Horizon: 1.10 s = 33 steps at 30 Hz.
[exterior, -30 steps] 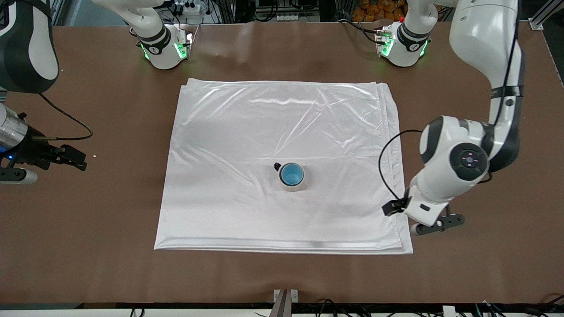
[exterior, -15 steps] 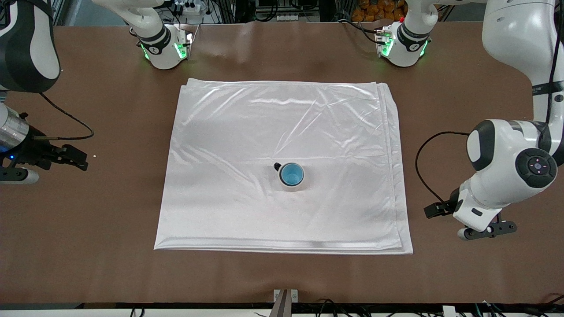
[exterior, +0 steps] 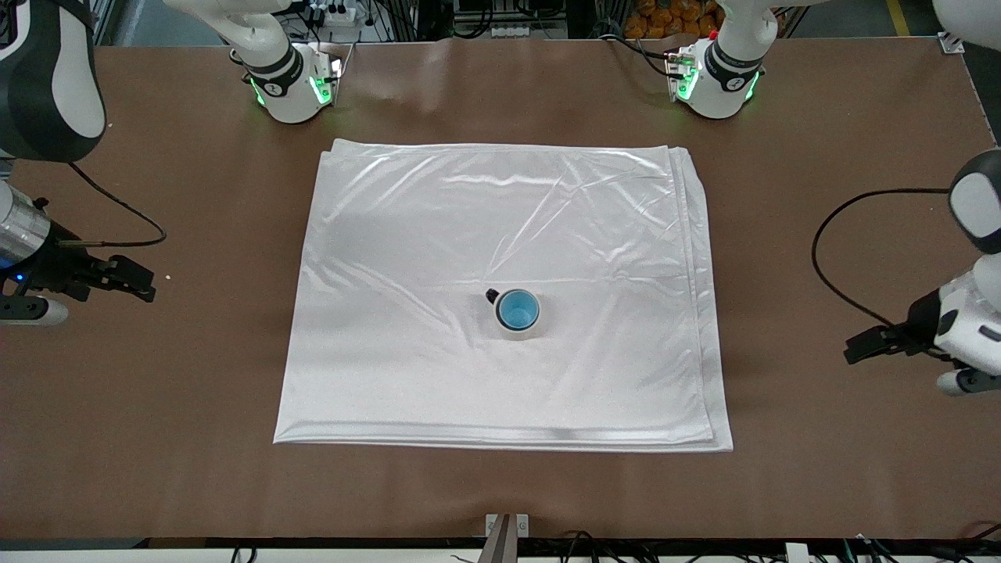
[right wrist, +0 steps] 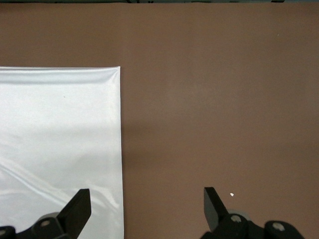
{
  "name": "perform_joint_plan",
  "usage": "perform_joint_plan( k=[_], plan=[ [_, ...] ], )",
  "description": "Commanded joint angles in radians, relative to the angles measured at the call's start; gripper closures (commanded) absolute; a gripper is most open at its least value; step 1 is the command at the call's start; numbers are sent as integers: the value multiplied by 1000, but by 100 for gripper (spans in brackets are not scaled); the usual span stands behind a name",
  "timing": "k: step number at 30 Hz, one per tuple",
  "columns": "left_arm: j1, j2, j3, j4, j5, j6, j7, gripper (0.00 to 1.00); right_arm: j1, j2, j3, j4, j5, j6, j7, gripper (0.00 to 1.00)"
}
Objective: Place blue cup into white mug on cloth
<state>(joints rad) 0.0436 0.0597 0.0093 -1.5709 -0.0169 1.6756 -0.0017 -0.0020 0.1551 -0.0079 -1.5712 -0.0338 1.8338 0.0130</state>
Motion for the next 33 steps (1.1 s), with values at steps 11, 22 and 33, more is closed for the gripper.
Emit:
perform_joint_plan(
  k=[11,22,33],
  plan=[
    [12,-138,-26,-104,43,-50,105,0,-3,-95,31,-59,20,7,-11,0],
    [7,-147,-55,-98,43,-65,92,0,-4,-117,31,-73,20,5,-11,0],
    [2,-146,-65,-97,43,-68,83,0,-4,-140,31,-95,20,4,-11,0]
  ],
)
